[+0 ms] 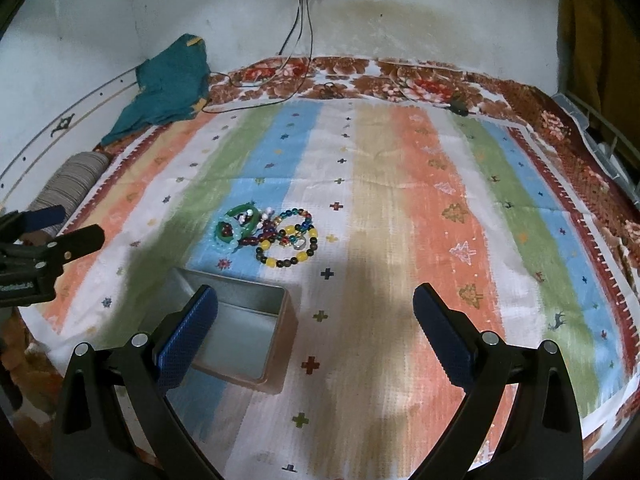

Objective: Organize jewelry
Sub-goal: 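Move both tools forward over the bracelet pile beside the tin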

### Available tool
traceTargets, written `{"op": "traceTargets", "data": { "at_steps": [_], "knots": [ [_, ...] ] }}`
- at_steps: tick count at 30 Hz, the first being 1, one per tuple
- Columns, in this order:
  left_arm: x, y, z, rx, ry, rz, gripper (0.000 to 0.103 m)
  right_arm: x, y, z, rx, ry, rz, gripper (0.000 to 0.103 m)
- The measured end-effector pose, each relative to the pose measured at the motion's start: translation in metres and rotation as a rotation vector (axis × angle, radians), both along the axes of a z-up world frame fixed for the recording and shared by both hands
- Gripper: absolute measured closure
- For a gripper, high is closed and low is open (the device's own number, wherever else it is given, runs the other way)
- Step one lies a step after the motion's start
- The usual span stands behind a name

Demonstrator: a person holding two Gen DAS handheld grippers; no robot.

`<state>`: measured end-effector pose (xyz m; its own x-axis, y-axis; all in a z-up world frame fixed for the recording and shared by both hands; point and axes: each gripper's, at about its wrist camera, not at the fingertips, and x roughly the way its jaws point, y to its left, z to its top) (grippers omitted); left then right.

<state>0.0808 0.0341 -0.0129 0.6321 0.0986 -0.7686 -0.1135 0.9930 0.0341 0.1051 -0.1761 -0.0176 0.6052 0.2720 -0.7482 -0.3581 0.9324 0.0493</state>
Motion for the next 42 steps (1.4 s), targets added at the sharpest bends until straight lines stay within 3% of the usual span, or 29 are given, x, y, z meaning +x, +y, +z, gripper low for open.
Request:
{"op": "traceTargets", "data": {
  "at_steps": [2,7,10,37,42],
  "knots": [
    [0.008,0.005,-0.002,-0.019,0.016,0.021,0.005,0.005,0.001,-0.001,0.005,0.013,0.003,0.004],
    [0.025,0.021,-0.013,-0.161,0.071,0.04,0.005,0.017,0.003,-0.006,0.0,0.034,0.0,0.004],
    [0.031,0.026,-0.017,-0.191,0.083,0.052,0.005,0.023,0.005,-0.009,-0.001,0.049,-0.003,0.004],
    [0.083,0.033,-0.053,-0.084,0.164,0.08,0.006,0.069,0.016,-0.033,-0.003,0.169,-0.02,0.004],
    [0.088,0.037,-0.061,-0.108,0.185,0.089,0.006,0.081,0.016,-0.041,-0.012,0.195,-0.03,0.004]
  ]
}}
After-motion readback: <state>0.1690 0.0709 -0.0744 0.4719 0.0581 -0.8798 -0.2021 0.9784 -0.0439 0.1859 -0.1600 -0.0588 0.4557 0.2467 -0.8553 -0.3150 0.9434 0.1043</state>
